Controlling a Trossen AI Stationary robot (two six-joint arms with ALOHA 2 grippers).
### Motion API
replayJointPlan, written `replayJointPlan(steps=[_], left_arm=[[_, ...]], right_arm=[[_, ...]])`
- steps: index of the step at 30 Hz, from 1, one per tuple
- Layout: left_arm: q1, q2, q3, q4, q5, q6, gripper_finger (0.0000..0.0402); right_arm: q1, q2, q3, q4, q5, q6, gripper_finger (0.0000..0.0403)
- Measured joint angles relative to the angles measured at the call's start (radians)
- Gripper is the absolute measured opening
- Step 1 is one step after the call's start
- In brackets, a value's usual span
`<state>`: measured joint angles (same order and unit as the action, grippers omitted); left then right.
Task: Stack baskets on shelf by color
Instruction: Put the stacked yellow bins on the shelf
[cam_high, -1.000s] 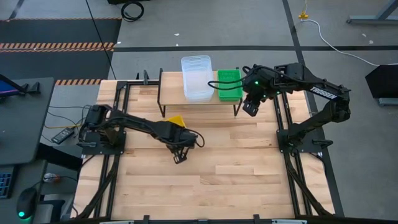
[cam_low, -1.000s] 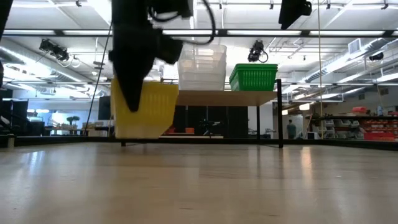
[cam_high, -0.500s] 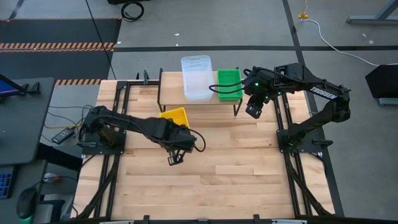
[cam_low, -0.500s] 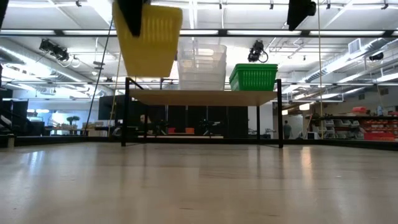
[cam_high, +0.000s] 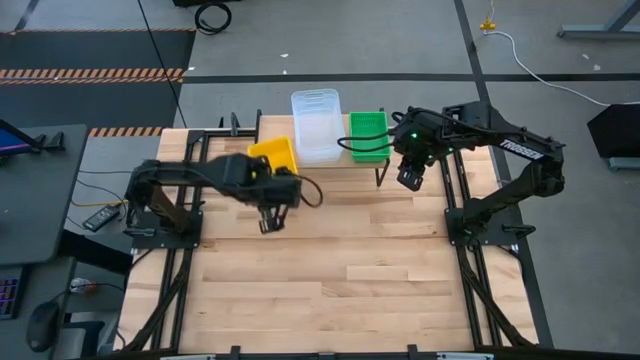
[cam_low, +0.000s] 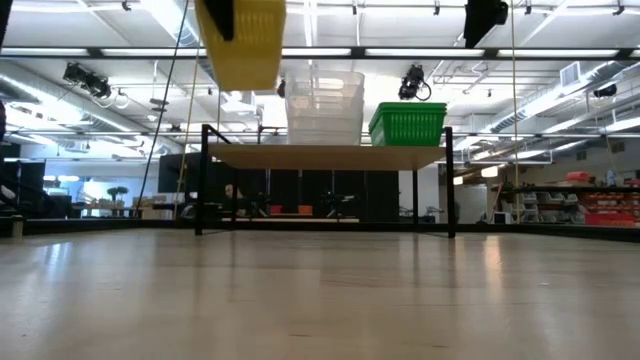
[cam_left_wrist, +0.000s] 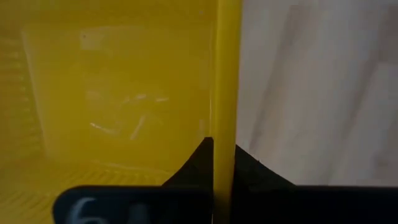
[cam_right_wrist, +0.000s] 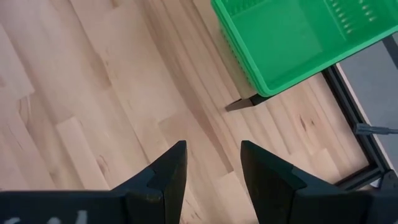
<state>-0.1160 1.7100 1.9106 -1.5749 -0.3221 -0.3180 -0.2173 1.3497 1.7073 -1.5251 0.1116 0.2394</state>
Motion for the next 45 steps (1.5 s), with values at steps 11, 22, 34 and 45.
replayJointPlan(steps=[11,22,34,45], left_arm=[[0.197,-0.191,-0.150,0.109,0.023,0.362,0.0012],[0.451,-0.213,-0.286,0.176,0.167,0.608,0.0012],[0.586,-0.193,-0.361,0.292,0.243,0.775,0.0013],[0.646,-0.128,-0.381,0.335,0.282,0.880,0.0013]], right_arm=[[-0.006,-0.051,0.000,0.002,0.030,-0.019,0.0158],[-0.009,-0.090,0.000,0.003,0.051,-0.031,0.0158],[-0.009,-0.097,0.000,0.005,0.074,-0.060,0.0158],[-0.010,-0.097,0.000,0.033,0.074,-0.086,0.0158]])
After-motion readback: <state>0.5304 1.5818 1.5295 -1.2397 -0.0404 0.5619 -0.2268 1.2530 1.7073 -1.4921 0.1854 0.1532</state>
